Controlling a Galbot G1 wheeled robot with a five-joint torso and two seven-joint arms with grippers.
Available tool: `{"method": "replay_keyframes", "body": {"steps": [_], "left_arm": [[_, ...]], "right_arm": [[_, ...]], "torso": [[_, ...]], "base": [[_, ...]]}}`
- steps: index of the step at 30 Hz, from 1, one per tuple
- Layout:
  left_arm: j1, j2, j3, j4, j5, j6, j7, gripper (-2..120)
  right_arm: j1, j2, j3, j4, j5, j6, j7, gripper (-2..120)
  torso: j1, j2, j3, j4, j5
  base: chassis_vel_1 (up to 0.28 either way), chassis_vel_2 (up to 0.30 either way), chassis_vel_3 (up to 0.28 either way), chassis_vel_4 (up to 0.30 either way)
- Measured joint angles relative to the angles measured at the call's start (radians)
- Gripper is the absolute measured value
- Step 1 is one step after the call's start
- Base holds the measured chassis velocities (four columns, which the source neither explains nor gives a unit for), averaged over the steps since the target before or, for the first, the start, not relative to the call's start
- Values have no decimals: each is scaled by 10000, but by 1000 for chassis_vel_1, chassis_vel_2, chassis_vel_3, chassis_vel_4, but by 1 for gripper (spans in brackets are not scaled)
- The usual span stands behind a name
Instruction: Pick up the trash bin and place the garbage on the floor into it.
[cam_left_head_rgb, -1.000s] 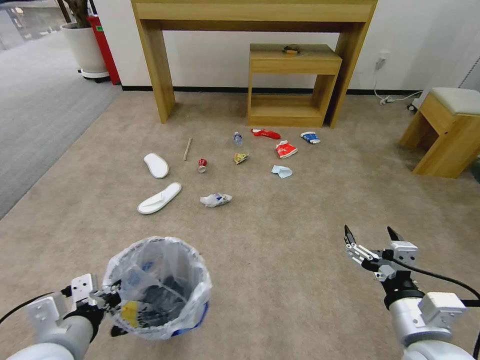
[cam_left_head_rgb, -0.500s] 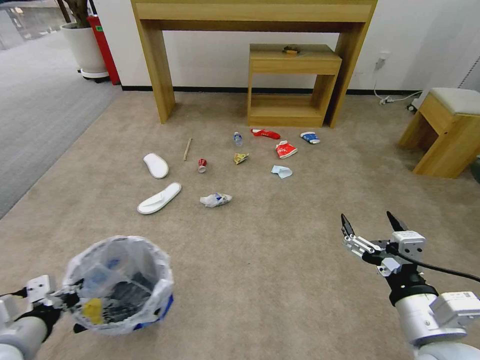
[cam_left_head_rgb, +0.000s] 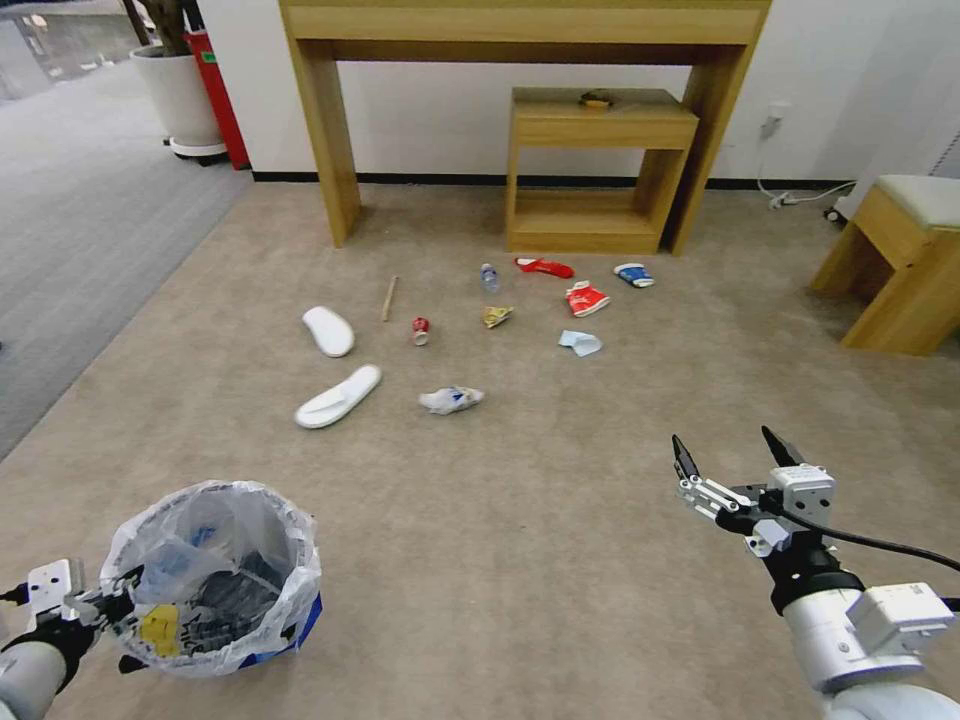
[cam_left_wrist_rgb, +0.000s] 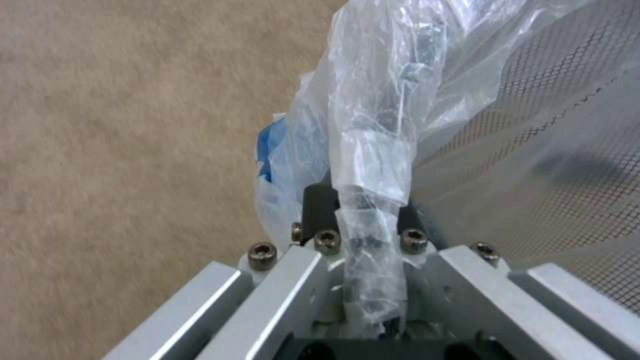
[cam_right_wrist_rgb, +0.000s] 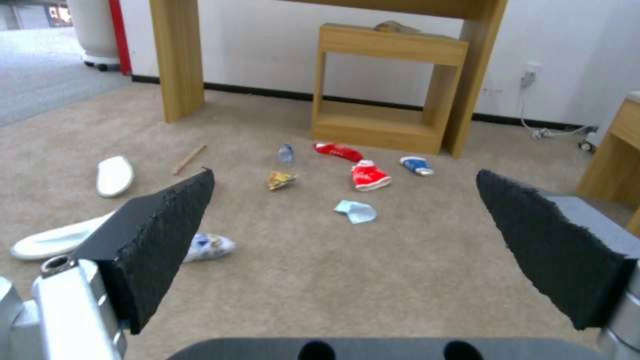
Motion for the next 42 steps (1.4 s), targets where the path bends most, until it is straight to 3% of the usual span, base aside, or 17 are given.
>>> {"method": "replay_keyframes", "body": {"steps": [11, 19, 42], "left_arm": [[-266, -78, 418, -176, 309, 54, -93, 0], [-249, -109, 476, -225, 385, -14, -26, 0], [-203, -179, 511, -127, 419, -167, 134, 0]], "right_arm": [[29, 35, 55, -330, 235, -27, 70, 100], [129, 50, -21, -495, 385, -65, 172, 100], [200, 78, -79, -680, 316, 11, 61, 100]], "torso": [[-1, 0, -1, -2, 4], [0, 0, -1, -2, 4], [1, -1, 0, 1, 6]], "base": [[252, 255, -252, -247], [58, 183, -54, -174], [-175, 195, 170, -202]]}}
